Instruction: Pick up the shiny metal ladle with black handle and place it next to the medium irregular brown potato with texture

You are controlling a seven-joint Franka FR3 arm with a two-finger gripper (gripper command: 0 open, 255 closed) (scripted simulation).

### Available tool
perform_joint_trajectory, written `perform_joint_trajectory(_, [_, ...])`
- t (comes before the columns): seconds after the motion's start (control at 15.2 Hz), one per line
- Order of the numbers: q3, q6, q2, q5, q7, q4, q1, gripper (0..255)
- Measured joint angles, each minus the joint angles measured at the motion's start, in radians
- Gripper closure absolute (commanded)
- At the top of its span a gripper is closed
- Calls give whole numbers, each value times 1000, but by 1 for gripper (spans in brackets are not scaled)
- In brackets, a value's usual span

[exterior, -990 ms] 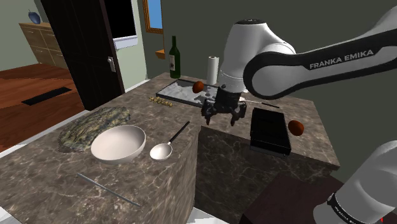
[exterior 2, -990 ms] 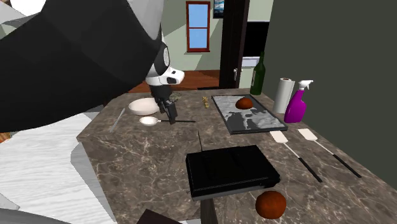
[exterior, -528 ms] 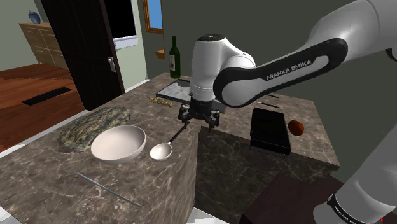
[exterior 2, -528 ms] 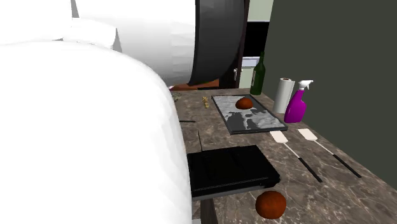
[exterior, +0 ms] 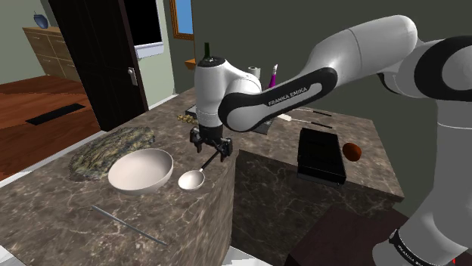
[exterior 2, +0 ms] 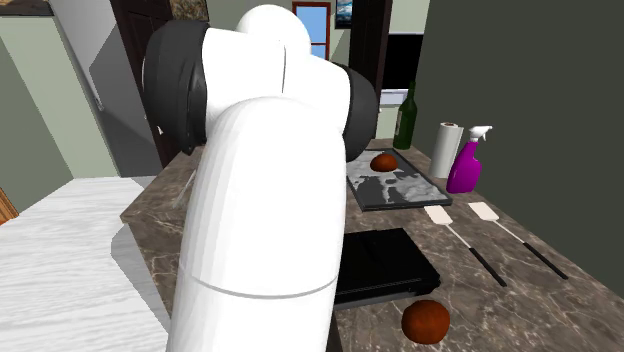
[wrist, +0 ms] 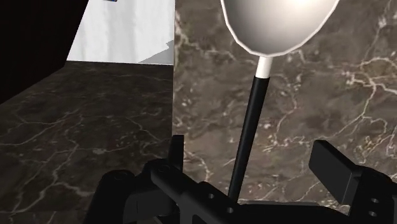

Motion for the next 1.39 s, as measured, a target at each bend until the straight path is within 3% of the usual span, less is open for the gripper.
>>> perform_joint_trajectory(0.2, [-23,7,57,-31,40,40,30,0])
perform_joint_trajectory(0.92, [-44,54,98,-61,58,29,38,0])
perform_joint_trajectory(0.99, [-44,54,99,-61,58,29,38,255])
perform_joint_trajectory(1.39, [-43,55,97,-61,58,29,38,255])
